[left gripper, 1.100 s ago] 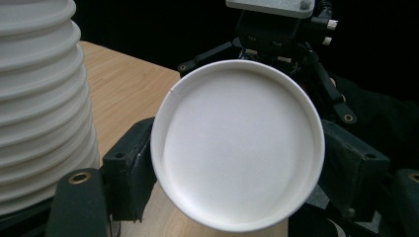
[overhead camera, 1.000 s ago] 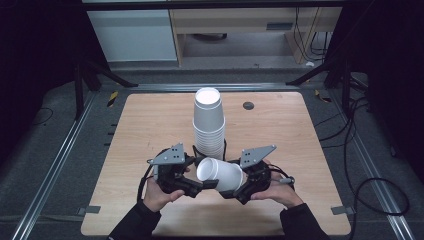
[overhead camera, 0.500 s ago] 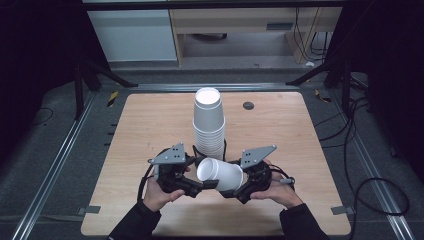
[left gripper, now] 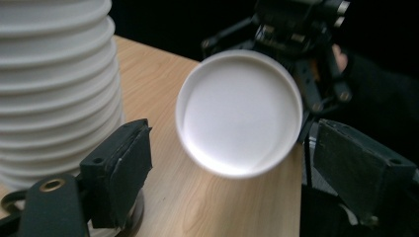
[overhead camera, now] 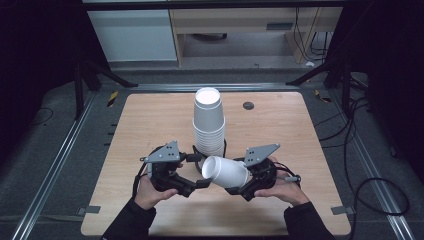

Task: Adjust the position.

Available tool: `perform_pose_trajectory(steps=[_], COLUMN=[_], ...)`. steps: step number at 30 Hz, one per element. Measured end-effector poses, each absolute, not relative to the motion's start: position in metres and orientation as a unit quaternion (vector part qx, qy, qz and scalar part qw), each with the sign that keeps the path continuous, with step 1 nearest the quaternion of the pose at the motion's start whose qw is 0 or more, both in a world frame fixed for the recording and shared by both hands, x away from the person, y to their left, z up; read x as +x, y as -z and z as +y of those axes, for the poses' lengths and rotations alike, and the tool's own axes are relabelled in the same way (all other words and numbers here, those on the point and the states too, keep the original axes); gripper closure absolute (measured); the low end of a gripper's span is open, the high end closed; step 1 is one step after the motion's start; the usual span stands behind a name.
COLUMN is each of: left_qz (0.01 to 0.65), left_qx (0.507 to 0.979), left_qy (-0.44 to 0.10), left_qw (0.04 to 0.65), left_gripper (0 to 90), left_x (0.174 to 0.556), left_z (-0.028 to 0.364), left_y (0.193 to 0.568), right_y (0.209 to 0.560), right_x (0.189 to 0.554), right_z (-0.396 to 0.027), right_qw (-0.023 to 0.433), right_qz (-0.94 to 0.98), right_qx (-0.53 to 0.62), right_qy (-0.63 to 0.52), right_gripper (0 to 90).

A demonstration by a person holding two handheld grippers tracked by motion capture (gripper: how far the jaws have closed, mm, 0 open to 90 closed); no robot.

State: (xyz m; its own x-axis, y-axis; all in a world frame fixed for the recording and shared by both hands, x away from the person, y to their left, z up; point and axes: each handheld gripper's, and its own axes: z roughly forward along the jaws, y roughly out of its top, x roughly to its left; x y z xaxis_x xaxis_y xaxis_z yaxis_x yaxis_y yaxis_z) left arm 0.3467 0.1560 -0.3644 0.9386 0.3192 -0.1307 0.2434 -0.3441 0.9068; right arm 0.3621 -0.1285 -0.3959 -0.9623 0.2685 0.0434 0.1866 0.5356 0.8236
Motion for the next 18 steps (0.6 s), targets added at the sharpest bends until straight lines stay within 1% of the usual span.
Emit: perform_pose_trajectory(steps=[4,8,18], left_qz=[0.174,0.177,0.181], left_qx=[0.826,0.835,0.845], left_qy=[-0.033,-0.018,-0.009], left_qw=[0.535,0.521,0.502], left_gripper=[13.7,13.5,13.5], left_x=[0.349,0.353,0.358], left_z=[0.157,0.155,0.155], left_y=[0.368,0.375,0.385], right_y=[0.392,0.384,0.38], right_x=[0.363,0.367,0.371], right_z=[-0.132,-0.136,-0.13], right_qw=[0.051,0.063,0.069], right_qz=[0.88,0.889,0.902], right_qx=[0.13,0.126,0.114], right_qy=[-0.454,-0.437,-0.41], right_gripper=[8.9,8.9,8.9])
